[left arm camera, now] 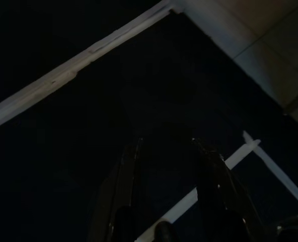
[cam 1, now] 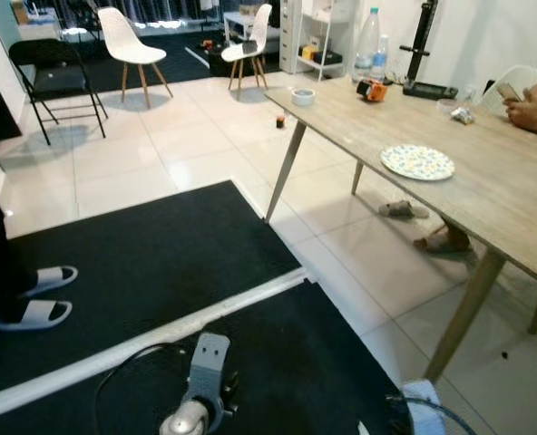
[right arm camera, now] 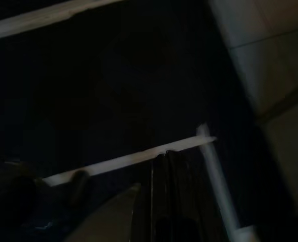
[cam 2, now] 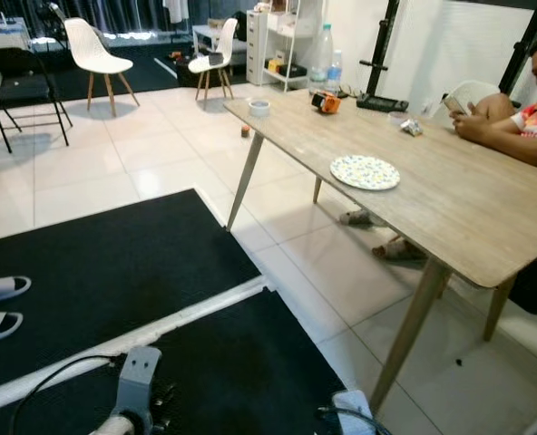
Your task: Restocking fridge
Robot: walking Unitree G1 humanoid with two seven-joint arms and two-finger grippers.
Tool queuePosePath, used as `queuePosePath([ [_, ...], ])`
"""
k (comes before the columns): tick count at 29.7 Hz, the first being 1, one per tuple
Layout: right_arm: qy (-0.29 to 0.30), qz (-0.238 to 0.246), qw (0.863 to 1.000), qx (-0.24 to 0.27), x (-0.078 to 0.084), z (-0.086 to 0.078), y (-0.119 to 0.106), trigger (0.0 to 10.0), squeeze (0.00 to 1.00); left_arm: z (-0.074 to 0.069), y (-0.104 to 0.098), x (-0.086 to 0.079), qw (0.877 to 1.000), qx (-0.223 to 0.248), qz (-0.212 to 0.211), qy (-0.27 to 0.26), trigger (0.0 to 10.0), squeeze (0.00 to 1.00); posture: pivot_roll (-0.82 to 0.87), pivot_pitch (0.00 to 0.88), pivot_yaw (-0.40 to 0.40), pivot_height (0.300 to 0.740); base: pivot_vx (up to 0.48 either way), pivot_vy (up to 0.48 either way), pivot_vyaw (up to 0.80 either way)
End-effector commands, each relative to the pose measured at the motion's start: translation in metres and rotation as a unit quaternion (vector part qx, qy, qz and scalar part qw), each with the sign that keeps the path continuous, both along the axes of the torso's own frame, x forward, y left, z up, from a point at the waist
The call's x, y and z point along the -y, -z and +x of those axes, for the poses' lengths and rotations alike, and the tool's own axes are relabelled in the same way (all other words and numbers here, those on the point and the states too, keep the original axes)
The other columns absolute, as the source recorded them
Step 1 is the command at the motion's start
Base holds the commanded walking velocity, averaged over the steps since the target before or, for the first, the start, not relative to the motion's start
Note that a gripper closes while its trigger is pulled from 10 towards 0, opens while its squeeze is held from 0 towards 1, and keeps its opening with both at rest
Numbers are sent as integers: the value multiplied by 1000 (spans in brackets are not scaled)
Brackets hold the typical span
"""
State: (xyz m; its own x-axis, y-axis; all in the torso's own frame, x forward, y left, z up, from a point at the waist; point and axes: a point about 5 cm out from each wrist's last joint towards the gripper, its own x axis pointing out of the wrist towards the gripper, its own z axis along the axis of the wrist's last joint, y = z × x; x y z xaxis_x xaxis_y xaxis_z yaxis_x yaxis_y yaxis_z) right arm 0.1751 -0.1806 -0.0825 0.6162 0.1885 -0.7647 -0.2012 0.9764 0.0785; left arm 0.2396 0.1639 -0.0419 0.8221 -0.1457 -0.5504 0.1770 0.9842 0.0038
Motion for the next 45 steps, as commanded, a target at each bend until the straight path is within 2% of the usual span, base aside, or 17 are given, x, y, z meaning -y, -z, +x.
queuePosePath([
  [1, 2, -7, 1000, -1, 5, -1, 0, 10000, 0, -2, 2, 3, 1000, -4, -3, 3, 10000, 0, -83, 37, -1, 734, 304, 0, 0],
  [24, 4, 0, 1000, 10, 2, 4, -3, 10000, 0, -2, 2, 3, 1000, -5, -4, 1, 10000, 0, -80, 41, -4, 734, 303, 0, 0],
  [45, 3, 6, 1000, 12, -1, 4, -3, 10000, 0, -3, 2, 1, 1000, -5, -3, 3, 10000, 0, -73, 52, -4, 734, 302, 0, -537],
])
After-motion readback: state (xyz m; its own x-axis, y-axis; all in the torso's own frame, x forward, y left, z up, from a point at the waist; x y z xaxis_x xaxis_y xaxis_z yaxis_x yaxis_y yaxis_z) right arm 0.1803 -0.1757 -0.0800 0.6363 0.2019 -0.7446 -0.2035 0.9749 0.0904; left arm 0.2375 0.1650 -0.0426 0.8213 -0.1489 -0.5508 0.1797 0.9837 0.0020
